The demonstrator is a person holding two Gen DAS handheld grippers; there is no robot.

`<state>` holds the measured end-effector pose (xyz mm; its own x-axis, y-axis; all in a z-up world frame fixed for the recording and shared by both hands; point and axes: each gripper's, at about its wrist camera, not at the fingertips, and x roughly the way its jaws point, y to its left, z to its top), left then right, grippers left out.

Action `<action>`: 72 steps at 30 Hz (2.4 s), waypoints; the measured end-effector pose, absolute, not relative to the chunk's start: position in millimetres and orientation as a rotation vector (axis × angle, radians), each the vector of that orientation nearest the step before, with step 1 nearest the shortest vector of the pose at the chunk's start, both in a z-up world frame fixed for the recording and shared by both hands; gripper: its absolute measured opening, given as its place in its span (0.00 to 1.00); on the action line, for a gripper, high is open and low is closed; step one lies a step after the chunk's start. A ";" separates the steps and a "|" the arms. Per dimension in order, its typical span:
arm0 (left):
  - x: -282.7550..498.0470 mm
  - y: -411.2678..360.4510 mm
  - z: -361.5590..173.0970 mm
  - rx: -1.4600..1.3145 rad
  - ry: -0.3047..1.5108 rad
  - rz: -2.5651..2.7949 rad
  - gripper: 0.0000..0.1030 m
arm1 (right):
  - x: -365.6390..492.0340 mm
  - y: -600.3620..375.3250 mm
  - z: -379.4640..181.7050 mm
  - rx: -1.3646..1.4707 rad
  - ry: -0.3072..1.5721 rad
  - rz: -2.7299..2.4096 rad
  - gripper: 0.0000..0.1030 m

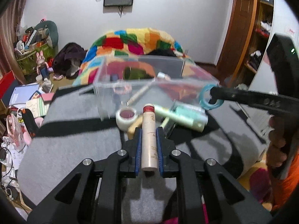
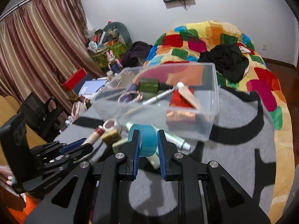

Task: Organize objects

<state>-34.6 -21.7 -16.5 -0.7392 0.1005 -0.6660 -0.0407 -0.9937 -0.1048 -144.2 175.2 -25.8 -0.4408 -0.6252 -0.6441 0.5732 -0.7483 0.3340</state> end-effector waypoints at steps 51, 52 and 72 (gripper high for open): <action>-77.9 -24.0 -6.5 -1.153 -0.136 2.832 0.45 | -155.3 165.5 -31.9 1.012 0.095 -2.250 0.36; -75.7 -21.4 -10.6 -1.164 -0.123 2.817 0.45 | -150.7 165.6 -37.6 1.026 0.110 -2.234 0.36; -83.3 4.6 -61.2 -1.281 -0.054 2.715 0.15 | -132.2 152.1 -85.9 1.108 0.188 -2.128 0.18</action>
<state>-83.3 4.6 -61.2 -0.6281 0.1412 -0.7652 -0.1105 -0.9896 -0.0919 -132.2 152.0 -85.9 -0.3726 -0.5307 -0.7612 0.6558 -0.7310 0.1887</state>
